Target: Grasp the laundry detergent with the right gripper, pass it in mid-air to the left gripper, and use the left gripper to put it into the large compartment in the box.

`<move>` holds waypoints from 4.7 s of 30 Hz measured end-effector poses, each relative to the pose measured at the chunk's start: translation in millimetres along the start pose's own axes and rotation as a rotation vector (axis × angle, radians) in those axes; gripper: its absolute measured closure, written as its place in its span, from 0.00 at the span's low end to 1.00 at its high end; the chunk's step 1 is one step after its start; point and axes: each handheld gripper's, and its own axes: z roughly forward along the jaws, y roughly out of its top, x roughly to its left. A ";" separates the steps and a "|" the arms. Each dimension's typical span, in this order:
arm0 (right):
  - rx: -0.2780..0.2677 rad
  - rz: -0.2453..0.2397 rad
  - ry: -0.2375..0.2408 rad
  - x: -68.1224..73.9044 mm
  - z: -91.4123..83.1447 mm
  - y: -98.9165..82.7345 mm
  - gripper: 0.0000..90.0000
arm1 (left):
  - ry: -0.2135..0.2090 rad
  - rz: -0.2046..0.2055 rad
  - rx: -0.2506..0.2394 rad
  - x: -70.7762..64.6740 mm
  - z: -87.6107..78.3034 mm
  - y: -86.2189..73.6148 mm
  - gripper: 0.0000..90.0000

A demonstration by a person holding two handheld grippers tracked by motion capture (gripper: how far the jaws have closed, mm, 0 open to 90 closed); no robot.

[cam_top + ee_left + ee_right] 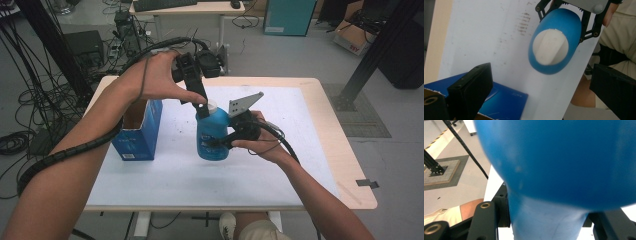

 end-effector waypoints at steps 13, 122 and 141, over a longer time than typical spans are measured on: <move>-0.013 -0.045 0.021 2.9 6.2 15.3 0.49 | -0.057 -0.005 -0.005 1.1 14.0 1.9 0.06; -0.034 -0.100 0.050 1.2 1.9 30.3 0.49 | -0.111 0.110 0.051 0.8 32.0 10.5 0.05; -0.032 -0.091 0.048 2.1 -0.9 30.8 0.49 | -0.126 0.120 0.058 -1.5 31.4 13.3 0.05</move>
